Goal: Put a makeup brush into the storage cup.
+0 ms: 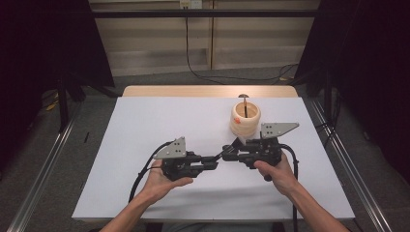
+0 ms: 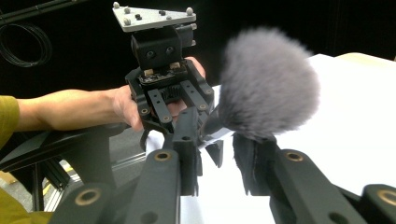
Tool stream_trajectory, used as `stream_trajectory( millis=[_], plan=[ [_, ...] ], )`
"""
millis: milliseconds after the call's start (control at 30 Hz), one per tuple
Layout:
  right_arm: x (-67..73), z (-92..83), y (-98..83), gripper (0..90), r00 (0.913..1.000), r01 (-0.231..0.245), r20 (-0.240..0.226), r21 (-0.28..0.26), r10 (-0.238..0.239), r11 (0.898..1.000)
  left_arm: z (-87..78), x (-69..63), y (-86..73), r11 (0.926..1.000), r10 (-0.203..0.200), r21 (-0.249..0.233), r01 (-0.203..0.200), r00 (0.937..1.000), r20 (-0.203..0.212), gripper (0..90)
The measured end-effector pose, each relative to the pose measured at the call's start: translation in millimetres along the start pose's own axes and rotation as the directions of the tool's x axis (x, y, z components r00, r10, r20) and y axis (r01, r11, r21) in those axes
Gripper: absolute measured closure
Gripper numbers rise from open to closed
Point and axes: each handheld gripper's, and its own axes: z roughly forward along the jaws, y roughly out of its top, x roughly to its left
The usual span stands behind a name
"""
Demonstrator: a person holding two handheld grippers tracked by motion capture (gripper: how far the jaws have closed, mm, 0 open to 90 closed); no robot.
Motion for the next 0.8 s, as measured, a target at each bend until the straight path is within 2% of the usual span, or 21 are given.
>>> stream_trajectory(
  millis=[133,300,400,500,800],
  plan=[
    [-0.2,1.3,-0.7,76.3,0.9999,-0.002,-0.014,-0.003,0.001,1.0,2.2,0.9,-1.0,1.0,0.0,0.007,0.0,1.0,-0.004,78.0],
    [-0.1,1.5,-1.1,77.0,0.9999,-0.001,-0.017,0.001,0.001,1.0,3.7,2.1,-2.5,0.9999,-0.005,0.012,0.005,0.9999,-0.01,76.9],
    [0.0,1.2,-1.0,77.1,0.9999,-0.001,-0.012,0.002,0.001,1.0,3.9,4.3,-3.9,0.9997,-0.019,0.011,0.02,0.9995,-0.025,71.1],
    [0.1,1.1,-1.0,77.1,1.0,0.001,-0.006,0.004,-0.001,1.0,2.7,4.9,-4.1,0.9997,-0.018,0.014,0.019,0.9991,-0.037,69.6],
    [0.4,-0.9,-0.4,77.2,0.9998,0.005,0.019,0.001,-0.005,1.0,1.1,5.1,-8.5,0.9992,-0.036,0.018,0.037,0.9967,-0.074,56.2]
  ],
)
